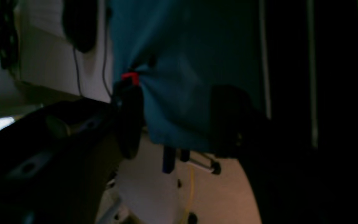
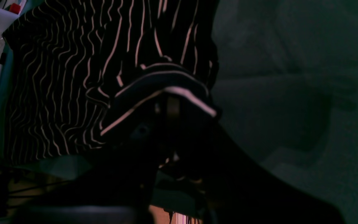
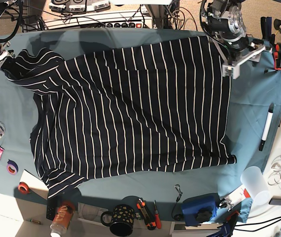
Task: Layout the t-shirt on the table in an organized manner, then fold the t-shirt properly
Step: 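Regrasp the shirt shoulder corner with the left gripper and tug it outward, then drag the shoulder corner with the left gripper to square the shirt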
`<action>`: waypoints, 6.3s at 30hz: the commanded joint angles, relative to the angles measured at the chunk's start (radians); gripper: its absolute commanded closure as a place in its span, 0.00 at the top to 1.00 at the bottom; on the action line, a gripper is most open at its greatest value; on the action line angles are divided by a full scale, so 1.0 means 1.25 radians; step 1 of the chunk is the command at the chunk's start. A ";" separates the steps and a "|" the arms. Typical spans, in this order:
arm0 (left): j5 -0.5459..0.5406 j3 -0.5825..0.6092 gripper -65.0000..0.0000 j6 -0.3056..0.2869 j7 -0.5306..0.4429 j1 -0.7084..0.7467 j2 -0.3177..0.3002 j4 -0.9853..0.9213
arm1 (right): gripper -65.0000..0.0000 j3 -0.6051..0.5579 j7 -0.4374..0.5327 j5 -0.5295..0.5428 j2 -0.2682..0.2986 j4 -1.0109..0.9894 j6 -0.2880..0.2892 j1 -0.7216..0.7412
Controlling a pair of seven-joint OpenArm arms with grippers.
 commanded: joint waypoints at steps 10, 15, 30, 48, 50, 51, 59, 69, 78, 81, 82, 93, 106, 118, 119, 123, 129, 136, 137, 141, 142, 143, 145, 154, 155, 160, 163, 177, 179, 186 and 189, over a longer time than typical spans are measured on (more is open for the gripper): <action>-0.280 -0.002 0.53 -0.323 -0.103 0.035 -0.253 0.014 | 0.00 0.007 0.019 0.003 0.022 0.011 0.001 0.001; -0.416 -0.001 0.53 -0.482 -0.173 0.066 -0.354 0.014 | 0.00 0.007 0.019 -0.007 0.022 0.011 0.001 0.003; -0.464 -0.001 0.47 -0.669 -0.363 0.058 -0.374 0.015 | 0.00 0.007 0.019 -0.007 0.022 0.011 0.001 0.003; -0.403 -0.001 0.29 -0.547 -0.363 0.058 -0.374 0.014 | 0.00 0.007 0.019 -0.007 0.022 0.011 0.001 0.003; -0.402 -0.001 0.19 -0.531 -0.362 0.058 -0.375 0.014 | 0.00 0.007 0.019 -0.007 0.022 0.011 0.001 0.003; -0.403 -0.001 0.14 -0.526 -0.362 0.058 -0.375 0.014 | 0.00 0.007 0.019 -0.006 0.022 0.011 0.001 0.002; -0.435 -0.002 0.45 -0.640 -0.309 0.058 -0.375 0.014 | 0.00 0.007 0.019 -0.007 0.022 0.011 0.001 0.003; -0.444 -0.001 0.50 -0.748 -0.465 -0.037 -0.438 0.014 | 0.00 0.007 0.019 -0.006 0.022 0.011 0.001 0.003; -0.482 0.058 0.50 -0.748 -0.452 -0.029 -0.517 -0.012 | 0.00 0.007 0.019 -0.006 0.022 0.011 0.001 0.003; -0.449 0.112 0.50 -0.748 -0.478 -0.037 -0.516 -0.070 | 0.00 0.007 0.019 -0.006 0.022 0.011 0.001 0.003; -0.422 0.133 0.50 -0.718 -0.494 -0.041 -0.516 -0.090 | 0.00 0.007 0.019 -0.006 0.022 0.011 0.001 0.003; -0.341 0.234 0.46 -0.519 -0.464 -0.102 -0.515 -0.143 | 0.00 0.007 0.019 -0.007 0.020 0.011 0.001 0.002; -0.483 0.234 0.38 -0.612 -0.172 -0.099 -0.519 -0.116 | 0.00 0.007 0.019 -0.007 0.020 0.011 0.001 0.003; -0.551 0.234 0.00 -0.617 -0.120 -0.099 -0.519 -0.078 | 0.00 0.007 0.019 -0.007 0.020 0.011 0.001 0.002; -0.553 0.234 0.00 -0.609 -0.102 -0.099 -0.519 -0.078 | 0.00 0.007 0.019 -0.007 0.020 0.011 0.001 0.002; -0.553 0.234 0.00 -0.594 -0.016 -0.099 -0.519 -0.078 | 0.00 0.007 0.019 -0.007 0.020 0.011 0.001 0.002; -0.593 0.234 0.03 -0.594 0.053 -0.099 -0.519 -0.078 | 0.00 0.007 0.019 -0.007 0.020 0.011 0.001 0.002; -0.622 0.234 0.53 -0.518 0.060 -0.102 -0.519 -0.078 | 0.00 0.007 0.019 -0.007 0.020 0.011 0.001 0.003; -0.621 0.233 0.53 -0.515 0.060 -0.102 -0.519 -0.078 | 0.00 0.007 0.019 -0.007 0.020 0.011 0.001 0.003; -0.622 0.233 0.53 -0.502 0.016 -0.102 -0.519 -0.078 | 0.00 0.007 0.019 -0.007 0.020 0.011 0.001 0.003; -0.622 0.234 0.53 -0.493 -0.008 -0.102 -0.519 -0.078 | 0.00 0.007 0.019 -0.007 0.020 0.011 0.001 0.003; -0.622 0.233 0.53 -0.484 -0.031 -0.102 -0.519 -0.078 | 0.00 0.007 0.019 -0.007 0.020 0.011 0.001 0.003; -0.622 0.234 0.53 -0.467 -0.082 -0.102 -0.519 -0.078 | 0.00 0.007 0.019 -0.007 0.020 0.011 0.001 0.002; -0.621 0.234 0.53 -0.459 -0.188 -0.102 -0.505 -0.078 | 0.00 0.007 0.019 -0.007 0.020 0.011 0.001 0.003; -0.621 0.234 0.53 -0.459 -0.200 -0.102 -0.501 -0.078 | 0.00 0.007 0.019 -0.007 0.020 0.011 0.001 0.003; -0.573 0.234 0.53 -0.413 -0.198 -0.112 -0.492 -0.072 | 0.00 0.007 0.019 -0.007 0.020 0.011 0.001 0.003; -0.540 0.234 0.53 -0.369 -0.176 -0.145 -0.493 -0.056 | 0.00 0.007 0.019 -0.007 0.020 0.011 0.001 0.003; -0.596 0.233 0.13 -0.379 -0.047 -0.279 -0.502 -0.041 | 0.00 0.007 0.019 -0.007 0.020 0.011 0.001 0.003; -0.597 0.233 0.01 -0.375 -0.022 -0.288 -0.511 -0.029 | 0.00 0.007 0.019 -0.007 0.020 0.011 0.001 0.003; -0.645 0.233 0.00 -0.370 -0.040 -0.287 -0.532 0.027 | 0.00 0.007 0.019 -0.007 0.020 0.011 0.001 0.002; -0.634 0.233 0.00 -0.370 -0.040 -0.287 -0.532 0.027 | 0.00 0.007 0.019 -0.007 0.020 0.011 0.001 0.002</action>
